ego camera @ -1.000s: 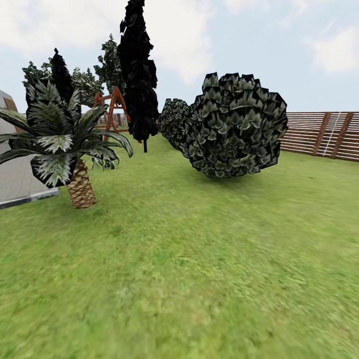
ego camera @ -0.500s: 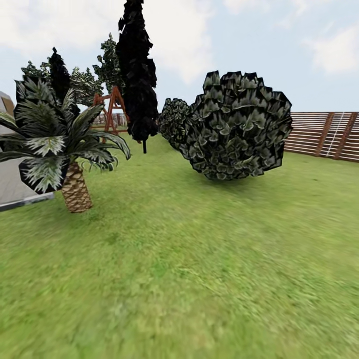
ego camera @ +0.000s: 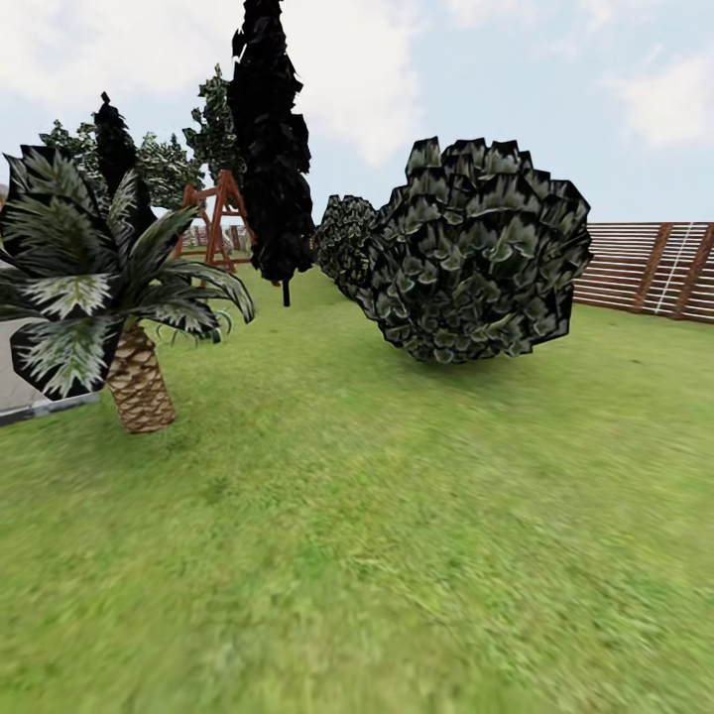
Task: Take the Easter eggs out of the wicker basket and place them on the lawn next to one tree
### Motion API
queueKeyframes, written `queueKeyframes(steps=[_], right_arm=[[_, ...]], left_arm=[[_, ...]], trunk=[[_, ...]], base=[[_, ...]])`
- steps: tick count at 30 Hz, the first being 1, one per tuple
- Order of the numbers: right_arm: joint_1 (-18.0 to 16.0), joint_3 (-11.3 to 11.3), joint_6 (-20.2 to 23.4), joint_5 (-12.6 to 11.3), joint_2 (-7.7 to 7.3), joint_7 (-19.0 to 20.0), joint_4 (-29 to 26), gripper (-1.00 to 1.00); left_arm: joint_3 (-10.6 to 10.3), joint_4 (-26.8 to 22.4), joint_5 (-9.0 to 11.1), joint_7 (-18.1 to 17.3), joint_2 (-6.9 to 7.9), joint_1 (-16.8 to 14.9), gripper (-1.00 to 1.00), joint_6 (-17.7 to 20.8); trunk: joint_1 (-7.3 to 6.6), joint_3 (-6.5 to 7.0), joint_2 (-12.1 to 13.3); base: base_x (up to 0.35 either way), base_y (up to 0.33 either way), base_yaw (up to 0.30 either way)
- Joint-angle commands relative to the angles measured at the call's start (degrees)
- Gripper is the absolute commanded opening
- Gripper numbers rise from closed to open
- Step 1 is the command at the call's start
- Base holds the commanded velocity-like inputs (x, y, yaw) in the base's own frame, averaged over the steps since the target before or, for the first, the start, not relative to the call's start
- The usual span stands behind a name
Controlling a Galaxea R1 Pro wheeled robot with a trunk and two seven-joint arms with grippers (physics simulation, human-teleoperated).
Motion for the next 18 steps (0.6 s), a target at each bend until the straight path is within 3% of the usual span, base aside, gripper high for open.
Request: queueKeyframes(steps=[1,18], right_arm=[[0.0,-0.01,0.03,0.0,0.0,-0.08,-0.01,1.0],[0.0,-0.01,0.03,0.08,0.0,-0.08,-0.02,1.0]], left_arm=[[0.05,-0.14,-0.28,-0.16,0.01,0.04,1.0,0.04],[0.05,-0.14,-0.28,-0.16,0.01,0.04,1.0,0.07]], trunk=[[0.04,-0.03,-0.01],[0.04,-0.03,-0.01]], base=[[0.335,0.0,0.0],[0.335,0.0,0.0]])
